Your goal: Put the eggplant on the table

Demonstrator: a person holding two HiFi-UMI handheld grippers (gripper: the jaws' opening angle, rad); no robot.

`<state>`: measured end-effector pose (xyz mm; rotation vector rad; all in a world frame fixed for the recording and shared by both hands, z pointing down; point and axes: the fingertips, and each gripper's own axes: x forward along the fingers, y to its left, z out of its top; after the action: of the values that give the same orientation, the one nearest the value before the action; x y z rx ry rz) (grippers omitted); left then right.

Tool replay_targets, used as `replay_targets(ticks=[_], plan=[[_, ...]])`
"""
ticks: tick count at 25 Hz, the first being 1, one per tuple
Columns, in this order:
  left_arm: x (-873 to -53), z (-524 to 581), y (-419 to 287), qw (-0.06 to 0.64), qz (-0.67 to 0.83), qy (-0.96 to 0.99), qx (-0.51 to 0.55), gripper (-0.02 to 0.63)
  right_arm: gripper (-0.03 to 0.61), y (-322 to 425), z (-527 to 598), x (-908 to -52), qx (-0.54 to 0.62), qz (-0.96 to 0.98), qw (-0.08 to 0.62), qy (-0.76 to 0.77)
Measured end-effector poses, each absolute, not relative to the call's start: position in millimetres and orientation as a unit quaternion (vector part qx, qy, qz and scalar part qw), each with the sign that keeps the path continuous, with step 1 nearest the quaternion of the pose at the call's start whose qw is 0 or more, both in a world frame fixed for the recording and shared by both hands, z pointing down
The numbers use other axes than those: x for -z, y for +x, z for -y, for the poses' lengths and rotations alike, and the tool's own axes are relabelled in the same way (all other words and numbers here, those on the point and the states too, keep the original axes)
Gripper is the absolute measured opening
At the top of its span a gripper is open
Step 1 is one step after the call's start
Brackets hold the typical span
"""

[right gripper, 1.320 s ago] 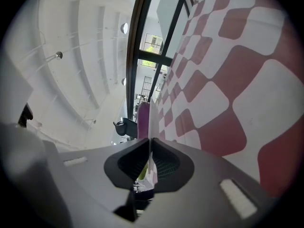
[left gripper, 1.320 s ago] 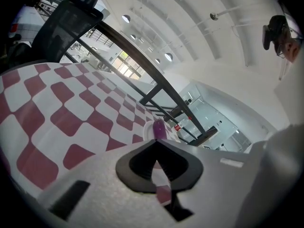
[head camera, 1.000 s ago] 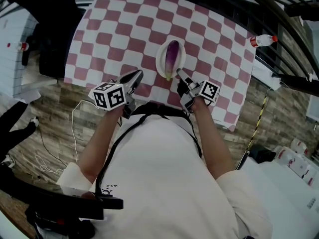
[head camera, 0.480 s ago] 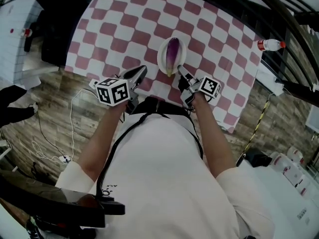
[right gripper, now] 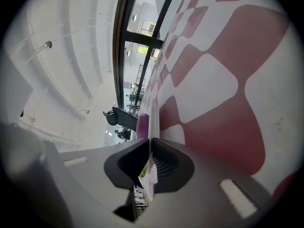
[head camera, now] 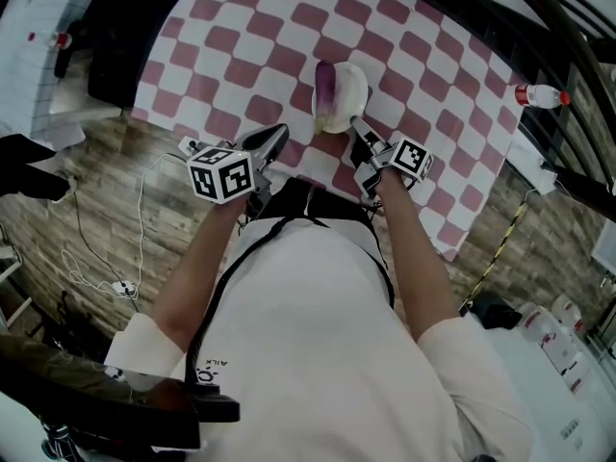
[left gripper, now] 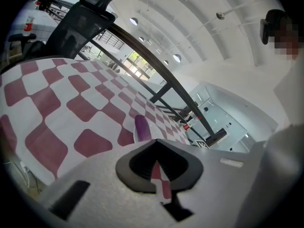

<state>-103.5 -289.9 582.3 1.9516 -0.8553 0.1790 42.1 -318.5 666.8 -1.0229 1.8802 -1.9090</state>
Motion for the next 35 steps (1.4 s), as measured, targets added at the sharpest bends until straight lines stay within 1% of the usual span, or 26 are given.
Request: replay_targets(ticks=[35], plan=[[-586.1, 282.1, -124.8, 0.481, 0.372, 0.790, -0.076, 0.005, 0.020, 40.5, 317.4, -687.9, 0.669, -0.638, 0.110, -0.366]])
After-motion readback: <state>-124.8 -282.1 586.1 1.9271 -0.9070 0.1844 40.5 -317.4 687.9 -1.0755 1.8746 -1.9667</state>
